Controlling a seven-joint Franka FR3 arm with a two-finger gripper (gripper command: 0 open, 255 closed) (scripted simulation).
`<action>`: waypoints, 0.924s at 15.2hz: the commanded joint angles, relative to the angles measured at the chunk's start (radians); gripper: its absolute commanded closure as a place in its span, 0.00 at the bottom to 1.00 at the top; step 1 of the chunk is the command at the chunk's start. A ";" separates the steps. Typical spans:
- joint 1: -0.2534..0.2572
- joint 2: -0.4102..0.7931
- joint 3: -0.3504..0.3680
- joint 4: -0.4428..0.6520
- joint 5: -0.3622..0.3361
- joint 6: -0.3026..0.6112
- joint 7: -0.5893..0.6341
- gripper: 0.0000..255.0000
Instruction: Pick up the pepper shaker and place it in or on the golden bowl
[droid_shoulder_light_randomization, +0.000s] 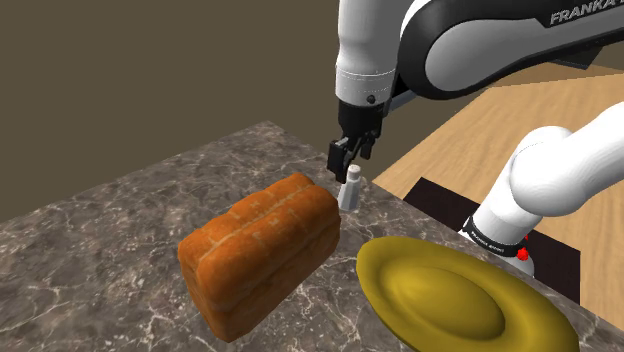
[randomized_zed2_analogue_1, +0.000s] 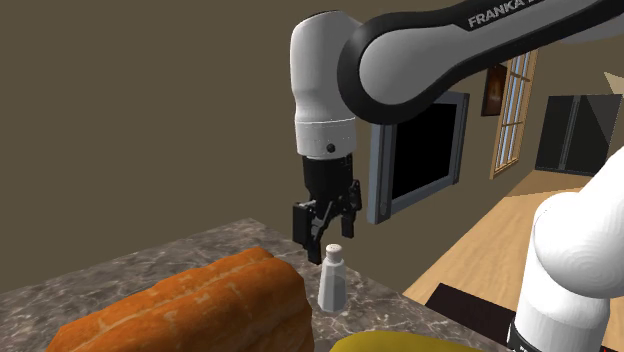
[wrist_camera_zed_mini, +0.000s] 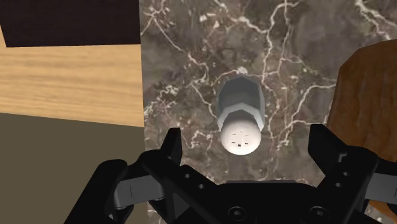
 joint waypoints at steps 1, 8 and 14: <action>-0.001 0.011 0.010 -0.029 0.003 0.040 0.001 0.00; -0.001 0.011 0.010 -0.029 0.003 0.040 0.001 0.00; -0.001 0.011 0.009 -0.029 0.003 0.040 0.001 1.00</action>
